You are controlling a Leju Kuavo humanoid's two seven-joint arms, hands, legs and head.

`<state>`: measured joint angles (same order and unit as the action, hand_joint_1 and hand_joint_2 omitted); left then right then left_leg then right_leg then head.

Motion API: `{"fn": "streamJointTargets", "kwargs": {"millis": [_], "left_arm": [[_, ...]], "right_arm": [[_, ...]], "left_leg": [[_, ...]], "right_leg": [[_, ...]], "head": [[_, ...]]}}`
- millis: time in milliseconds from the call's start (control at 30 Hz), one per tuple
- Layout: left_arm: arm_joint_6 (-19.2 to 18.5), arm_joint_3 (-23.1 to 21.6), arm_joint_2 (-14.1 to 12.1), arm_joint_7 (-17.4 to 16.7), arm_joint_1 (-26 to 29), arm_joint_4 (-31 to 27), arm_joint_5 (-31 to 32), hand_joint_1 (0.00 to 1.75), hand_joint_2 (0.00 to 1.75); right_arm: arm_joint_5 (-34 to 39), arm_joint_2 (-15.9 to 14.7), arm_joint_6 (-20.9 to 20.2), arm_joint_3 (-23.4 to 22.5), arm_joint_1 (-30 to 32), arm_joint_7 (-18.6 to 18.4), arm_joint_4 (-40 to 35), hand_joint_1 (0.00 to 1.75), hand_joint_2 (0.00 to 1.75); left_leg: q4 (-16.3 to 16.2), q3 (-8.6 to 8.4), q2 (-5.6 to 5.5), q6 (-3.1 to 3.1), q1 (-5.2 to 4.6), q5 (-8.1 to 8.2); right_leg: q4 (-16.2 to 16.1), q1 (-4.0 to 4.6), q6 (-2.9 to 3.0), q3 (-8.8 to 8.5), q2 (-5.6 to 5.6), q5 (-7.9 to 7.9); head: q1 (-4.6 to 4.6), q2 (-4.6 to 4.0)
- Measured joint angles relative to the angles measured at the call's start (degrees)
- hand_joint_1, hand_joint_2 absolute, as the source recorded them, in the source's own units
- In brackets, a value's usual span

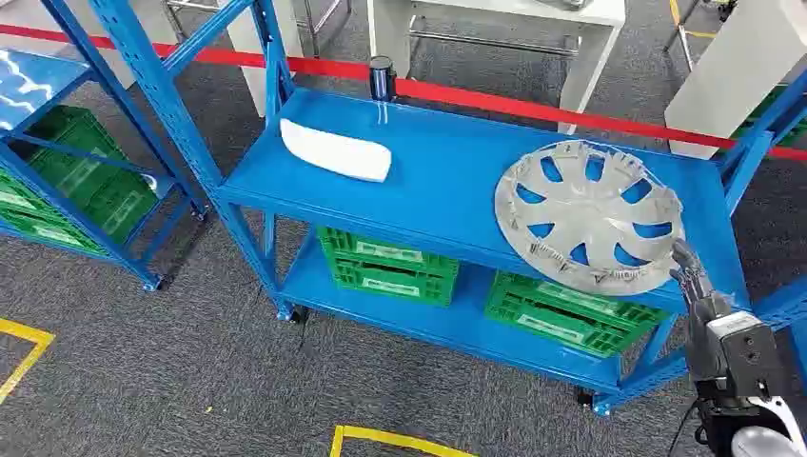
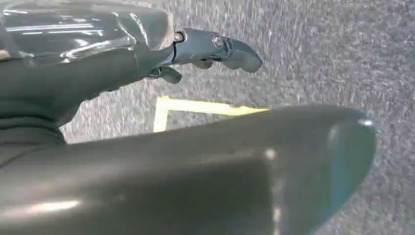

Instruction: Take the parts from the cabinet and place them on the table.

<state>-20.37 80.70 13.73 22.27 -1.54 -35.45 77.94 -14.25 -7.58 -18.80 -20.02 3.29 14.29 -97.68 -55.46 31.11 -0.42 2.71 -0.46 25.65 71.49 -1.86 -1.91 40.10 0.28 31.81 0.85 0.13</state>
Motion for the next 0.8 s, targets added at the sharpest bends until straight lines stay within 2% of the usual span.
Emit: {"fn": "streamJointTargets", "kwargs": {"millis": [33,67,100,133,167,233,267,300,333,400,433,467,500,533,567,600,633,667,733,767,800], "left_arm": [[0.0,0.0,0.0,0.0,0.0,0.1,0.0,0.00,0.00],[0.0,0.0,0.1,0.0,0.0,0.1,0.0,0.00,0.00],[0.0,0.0,0.0,0.0,0.0,0.1,0.0,0.00,0.00],[0.0,0.0,0.0,0.0,-0.1,0.1,0.0,0.00,0.00],[0.0,0.0,0.0,0.0,-0.1,0.2,0.0,0.00,0.00],[0.0,0.0,0.0,0.0,-0.1,0.2,0.0,0.00,0.00],[0.0,0.0,-0.2,0.0,-0.2,0.1,0.0,0.00,0.00],[0.0,0.0,-0.1,0.0,-0.2,0.2,0.0,0.00,0.00],[0.0,0.0,-0.1,0.0,-0.2,0.2,0.0,0.00,0.00],[0.0,0.0,-0.1,0.0,-0.2,0.2,0.0,0.00,0.00],[0.0,0.0,-0.1,0.0,-0.1,0.2,0.0,0.00,0.00],[0.0,0.0,-0.1,0.0,-0.1,0.2,0.0,0.00,0.00],[0.0,0.0,-0.1,0.0,-0.1,0.2,0.0,0.00,0.00],[0.0,0.0,-0.1,0.0,-0.1,0.2,0.0,0.00,0.00],[0.0,0.0,-0.2,0.0,-0.1,0.2,0.0,0.00,0.00],[0.0,0.0,-0.2,0.0,-0.1,0.2,0.0,0.00,0.00],[0.0,0.0,-0.4,0.0,-0.1,0.3,0.0,0.00,0.00],[0.0,0.0,-0.4,0.0,-0.2,0.3,0.0,0.00,0.00],[0.1,0.0,-0.4,0.0,-0.1,0.3,0.0,0.00,0.00],[0.1,0.0,-0.4,0.0,-0.2,0.3,0.0,0.00,0.00],[0.0,0.0,-0.3,0.0,-0.1,0.3,0.0,0.00,0.00]], "right_arm": [[0.0,-0.1,0.0,0.0,-0.1,0.0,0.0,0.00,0.00],[0.0,-0.1,0.0,0.0,-0.1,0.0,0.0,0.00,0.00],[0.0,-0.1,0.0,0.0,-0.1,0.0,0.1,0.00,0.00],[0.0,-0.2,0.0,0.0,-0.1,0.0,0.1,0.00,0.00],[0.0,-0.1,0.0,0.0,0.0,0.0,0.1,0.00,0.00],[0.1,-0.1,0.0,0.0,-0.1,0.0,0.1,0.00,0.00],[0.1,-0.2,0.0,0.0,-0.1,0.0,0.1,0.00,0.00],[0.1,-0.2,0.0,0.0,-0.1,0.0,0.1,0.00,0.00],[0.1,-0.2,0.0,0.0,-0.1,0.0,0.1,0.00,0.00],[0.1,-0.1,0.0,0.1,-0.1,0.0,0.1,0.00,0.00],[0.1,-0.1,0.0,0.1,-0.1,0.0,0.1,0.00,0.00],[0.1,-0.1,0.0,0.1,-0.1,0.0,0.1,0.00,0.00],[0.1,0.0,0.0,0.1,-0.1,0.0,0.1,0.00,0.00],[0.1,0.0,0.0,0.1,-0.1,0.0,0.1,0.00,0.00],[0.1,0.0,0.0,0.1,-0.2,0.0,0.1,0.00,0.00],[0.1,0.0,0.0,0.1,-0.2,0.0,0.1,0.00,0.00],[0.1,0.1,0.0,0.1,-0.3,0.1,0.1,0.00,0.00],[0.2,0.1,0.1,0.1,-0.4,0.1,0.2,0.00,0.00],[0.2,0.2,0.2,0.2,-0.4,0.1,0.2,0.00,0.00],[0.2,0.2,0.2,0.2,-0.5,0.1,0.1,0.00,0.00],[0.2,0.1,0.3,0.1,-0.5,0.1,0.1,0.00,0.00]], "left_leg": [[-0.2,-0.62,-0.08,-0.25,0.07,0.56],[-0.6,-1.09,-0.10,-0.57,0.13,1.22],[-1.1,-0.69,-0.14,-1.02,-0.12,1.94],[-1.8,-0.65,-0.20,-1.33,-0.40,2.91],[-1.8,-0.71,-0.14,-1.49,-0.41,2.97],[-1.8,-0.91,0.03,-1.80,-0.12,3.25],[-2.0,-0.94,0.05,-2.13,0.12,3.79],[-3.6,-0.43,0.13,-2.55,0.13,4.46],[-7.6,1.69,0.17,-3.00,0.34,6.12],[-17.4,7.70,0.33,-3.48,0.71,9.30],[-20.6,10.22,0.37,-3.50,0.75,9.57],[-20.9,11.25,0.36,-3.42,0.75,8.43],[-18.5,10.90,0.36,-3.19,0.74,5.88],[-13.8,9.38,0.33,-2.73,0.61,2.49],[-8.2,7.25,0.30,-1.91,0.42,-0.93],[-3.9,5.66,0.25,-0.86,-0.04,-2.92],[-3.2,4.99,0.60,-0.48,-0.18,-1.80],[-3.1,5.09,0.70,-0.47,-0.38,-1.71],[-2.8,4.93,0.61,-0.05,-0.75,-1.48],[-1.2,3.39,0.59,0.21,-0.52,-1.89],[0.2,2.29,0.61,-0.05,-0.25,-2.42]], "right_leg": [[-5.1,-0.13,-0.78,-1.97,-0.05,-2.91],[-10.2,-0.27,-1.29,-4.05,-0.19,-5.47],[-12.9,-0.31,-1.04,-4.96,-0.66,-6.64],[-13.0,-0.15,0.22,-5.54,-0.26,-6.32],[-12.9,0.04,0.87,-5.53,-0.25,-6.15],[-12.9,0.25,1.42,-5.49,-0.03,-5.91],[-13.0,-0.22,1.79,-5.93,0.06,-5.80],[-13.0,-0.21,2.19,-6.29,0.08,-5.54],[-13.0,-0.19,2.57,-6.61,0.07,-5.26],[-13.0,-0.07,2.82,-7.01,0.08,-4.79],[-13.0,-0.02,2.83,-7.29,0.12,-4.51],[-13.0,0.03,2.79,-7.65,0.22,-4.21],[-13.0,0.10,2.77,-8.15,0.37,-3.88],[-13.1,0.25,2.71,-8.75,0.44,-3.52],[-13.1,0.43,2.69,-9.36,0.46,-3.17],[-13.3,0.29,2.77,-9.53,0.49,-2.94],[-13.3,0.98,2.29,-9.77,0.53,-2.53],[-13.4,0.43,2.15,-9.72,0.54,-2.47],[-14.1,0.33,1.59,-10.05,0.46,-2.35],[-14.6,0.66,1.18,-10.58,0.44,-2.25],[-13.6,0.52,1.28,-10.25,0.14,-2.05]], "head": [[0.00,0.00],[0.00,0.00],[-0.19,0.00],[-0.04,0.00],[0.04,0.00],[0.04,0.00],[-0.02,0.00],[0.09,0.00],[0.24,0.00],[0.24,0.00],[0.26,0.00],[0.28,0.00],[0.28,0.00],[0.28,0.00],[0.26,0.00],[0.24,0.00],[0.06,0.00],[0.22,0.00],[0.32,0.00],[0.42,0.00],[0.16,0.00]]}}
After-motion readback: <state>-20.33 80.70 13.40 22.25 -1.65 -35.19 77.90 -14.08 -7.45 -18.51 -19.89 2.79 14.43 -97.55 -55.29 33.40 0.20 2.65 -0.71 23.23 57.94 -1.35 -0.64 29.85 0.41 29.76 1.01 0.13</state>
